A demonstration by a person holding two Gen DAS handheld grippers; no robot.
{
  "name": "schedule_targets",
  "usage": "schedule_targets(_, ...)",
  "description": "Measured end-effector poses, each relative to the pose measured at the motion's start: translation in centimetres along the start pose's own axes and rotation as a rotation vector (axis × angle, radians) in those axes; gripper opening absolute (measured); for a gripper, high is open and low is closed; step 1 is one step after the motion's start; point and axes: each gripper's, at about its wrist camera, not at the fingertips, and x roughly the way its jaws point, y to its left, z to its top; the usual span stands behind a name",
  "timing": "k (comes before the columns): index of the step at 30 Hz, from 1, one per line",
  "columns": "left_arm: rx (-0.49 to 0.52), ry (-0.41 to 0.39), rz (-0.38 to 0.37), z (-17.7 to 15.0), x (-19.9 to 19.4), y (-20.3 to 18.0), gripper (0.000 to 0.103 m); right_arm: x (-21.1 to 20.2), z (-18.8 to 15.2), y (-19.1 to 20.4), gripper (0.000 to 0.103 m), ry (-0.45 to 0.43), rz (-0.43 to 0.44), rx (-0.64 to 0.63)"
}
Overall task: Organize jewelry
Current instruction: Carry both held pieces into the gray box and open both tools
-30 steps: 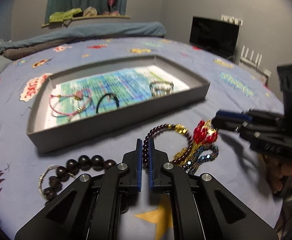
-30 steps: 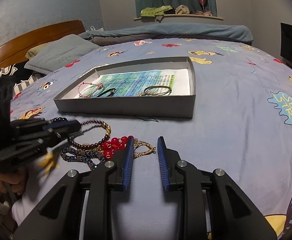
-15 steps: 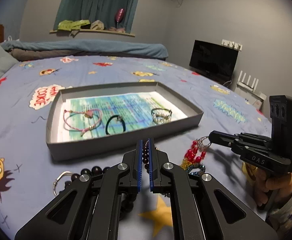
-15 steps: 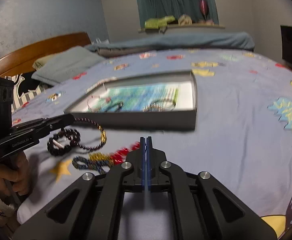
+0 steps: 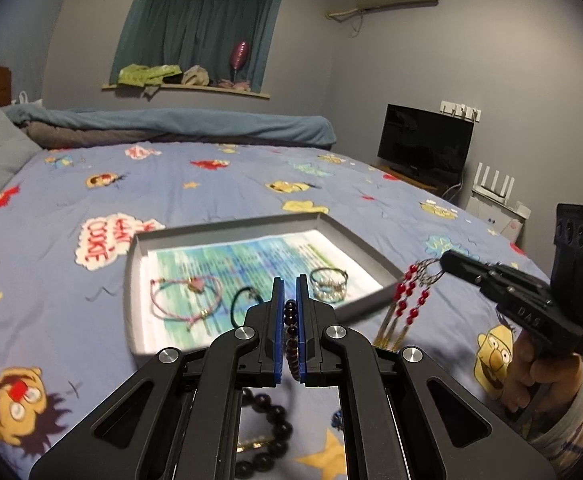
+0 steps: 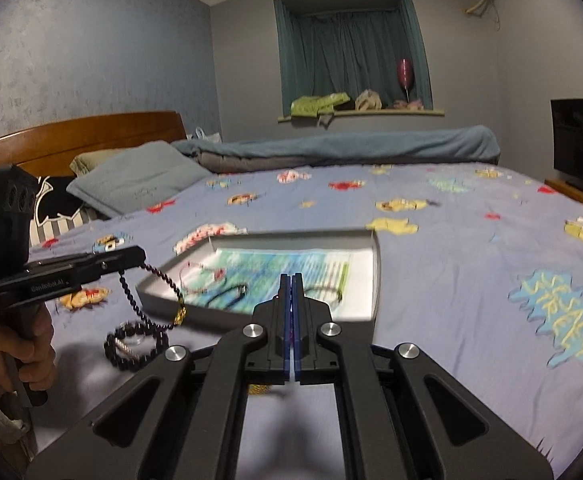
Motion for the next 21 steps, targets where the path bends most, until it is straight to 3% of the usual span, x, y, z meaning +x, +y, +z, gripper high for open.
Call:
schedule_targets(13,0.013,-0.060,0.003,4.6,1.5,1.2,0.006,2.5,5.7,-0.1,0.001,-0.093,-0.001,-0.025)
schedule_targets(21,0.014,-0.041,-0.041,5.5,4.9,0.5,0.006,5.5,6.7,1.0,0.001,-0.070,0.021,-0.049)
